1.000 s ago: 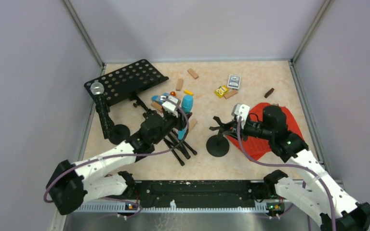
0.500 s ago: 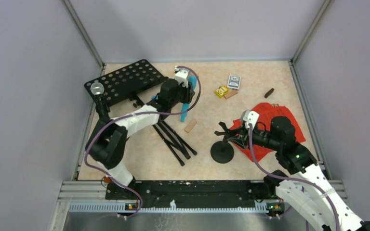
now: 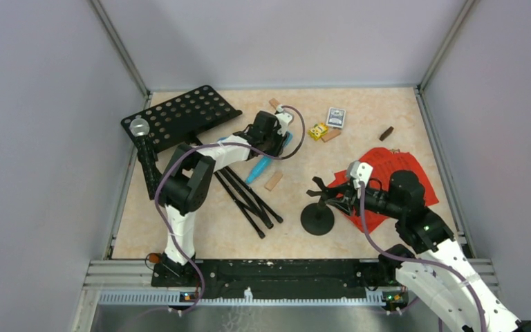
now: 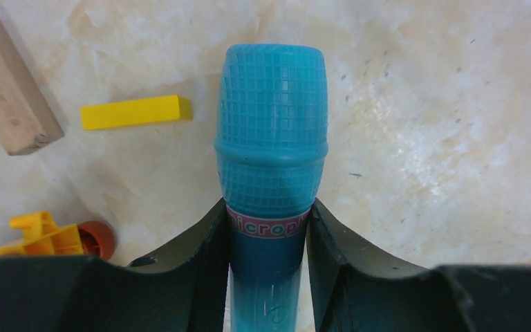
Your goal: Pack up the instrument practice props
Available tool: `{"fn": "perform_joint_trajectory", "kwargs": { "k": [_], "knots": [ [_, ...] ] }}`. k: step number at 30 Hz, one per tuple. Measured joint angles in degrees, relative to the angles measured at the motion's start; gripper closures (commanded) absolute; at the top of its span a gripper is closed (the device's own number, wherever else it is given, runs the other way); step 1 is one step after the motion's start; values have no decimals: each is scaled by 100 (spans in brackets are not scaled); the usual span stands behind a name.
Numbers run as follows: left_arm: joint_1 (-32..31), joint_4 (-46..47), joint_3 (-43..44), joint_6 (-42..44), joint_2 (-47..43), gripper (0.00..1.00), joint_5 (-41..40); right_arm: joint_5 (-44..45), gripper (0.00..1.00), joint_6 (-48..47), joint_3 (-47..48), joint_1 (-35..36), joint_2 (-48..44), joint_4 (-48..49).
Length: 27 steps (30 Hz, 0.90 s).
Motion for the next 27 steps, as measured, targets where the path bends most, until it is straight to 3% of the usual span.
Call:
{"fn": "perform_joint_trajectory", "kwargs": {
  "k": [6, 10, 12, 18, 21, 23, 27],
  "knots": [
    [0, -487, 348, 0, 466, 33, -79, -90, 92, 149, -116, 0, -39, 210],
    [0, -546, 352, -4, 466, 27, -74, -96, 72, 190, -125, 0, -39, 232],
    [0, -557, 352, -13, 459, 17, -55, -96, 62, 195, -125, 0, -39, 234],
    [0, -625, 72, -63, 44, 11, 245, -251, 33, 111, 57, 0, 87, 31],
    [0, -529, -382, -85, -584, 9, 485, -374, 28, -33, 407, 0, 284, -236],
    [0, -428, -616, -105, -1014, 2, 619, -433, 27, -140, 671, 0, 437, -393],
    [0, -177, -1008, -160, -1805, 1, 813, -595, 27, -433, 1296, 0, 892, -789]
  ]
}}
